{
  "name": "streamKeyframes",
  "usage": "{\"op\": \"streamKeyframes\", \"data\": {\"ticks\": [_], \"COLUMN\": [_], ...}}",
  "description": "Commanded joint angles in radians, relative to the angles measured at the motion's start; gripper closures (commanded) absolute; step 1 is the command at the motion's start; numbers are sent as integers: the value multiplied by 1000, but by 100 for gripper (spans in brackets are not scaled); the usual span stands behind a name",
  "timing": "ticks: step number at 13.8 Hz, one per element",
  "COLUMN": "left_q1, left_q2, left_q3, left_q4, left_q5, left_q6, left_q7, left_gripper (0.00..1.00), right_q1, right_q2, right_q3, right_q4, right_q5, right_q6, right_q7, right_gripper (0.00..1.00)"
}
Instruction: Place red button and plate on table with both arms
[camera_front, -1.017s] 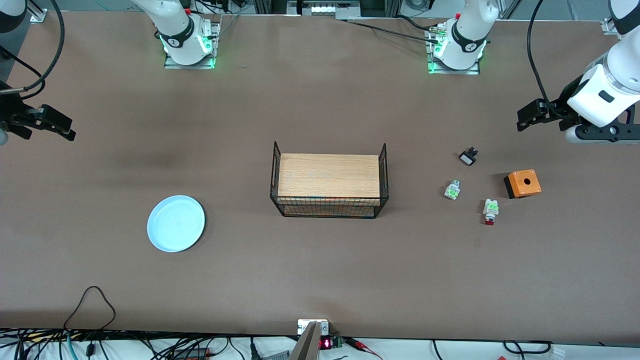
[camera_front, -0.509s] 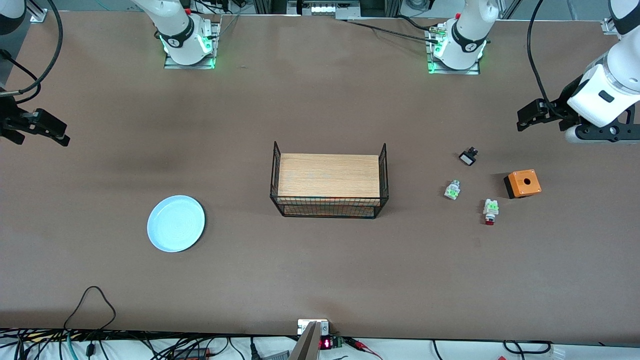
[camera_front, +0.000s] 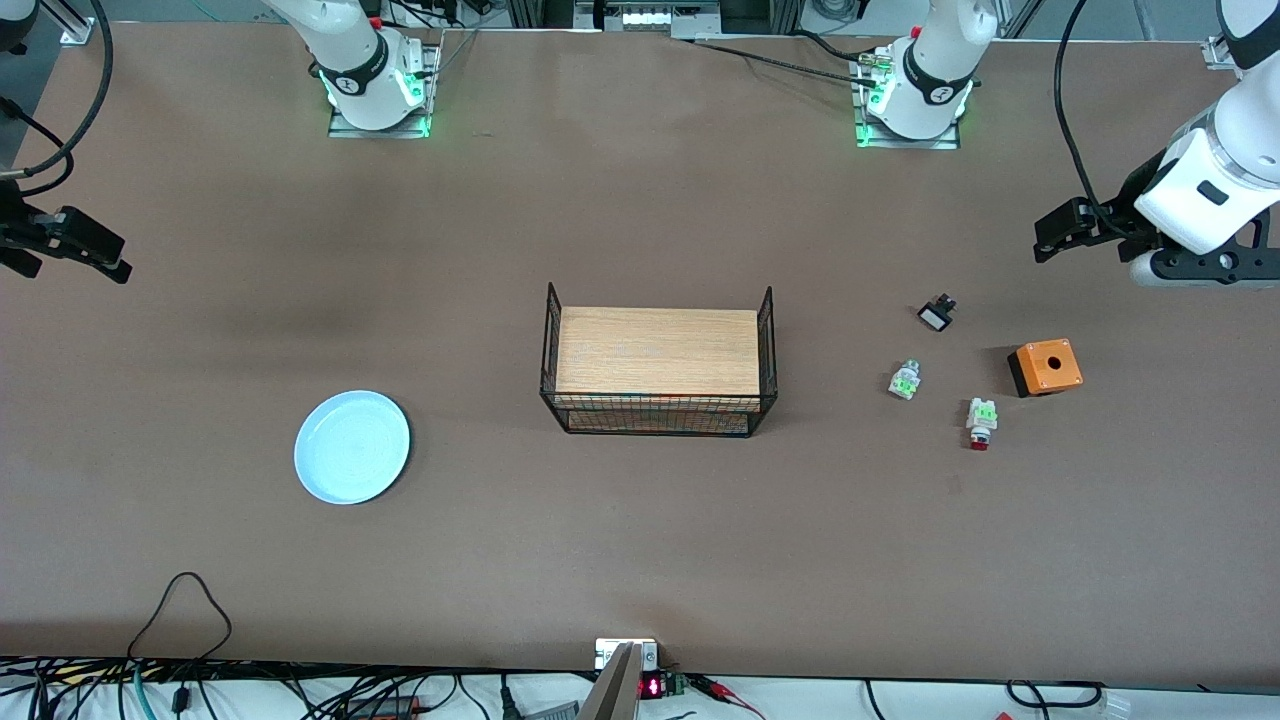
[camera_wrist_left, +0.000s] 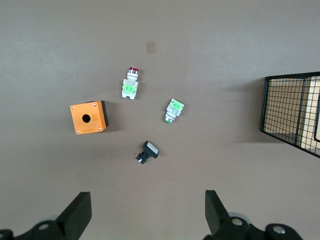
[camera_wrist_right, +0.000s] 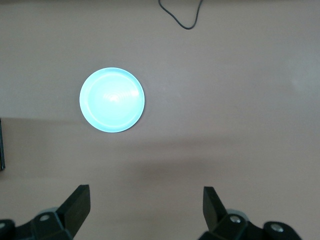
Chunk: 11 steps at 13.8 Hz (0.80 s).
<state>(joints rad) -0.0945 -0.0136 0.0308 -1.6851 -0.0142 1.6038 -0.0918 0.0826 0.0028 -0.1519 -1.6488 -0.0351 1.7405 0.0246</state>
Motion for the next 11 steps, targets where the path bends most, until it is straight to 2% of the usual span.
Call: {"op": "streamKeyframes", "data": {"ticks": [1, 11], "left_q1": [-1, 4], "left_q2": [9, 9], "left_q3": [1, 3], "left_q4": [27, 27], "left_q5": [8, 8], "left_q6": [-22, -24], "left_q7": [1, 3], "left_gripper": [0, 0], "right_q1": [-17, -18], "right_q2": [-9, 20], "right_q3": [18, 14], "right_q4": [-5, 26], "right_q5": [-3, 0], "right_q6": [-12, -16], "right_q7": [38, 41], "right_gripper": [0, 0]}}
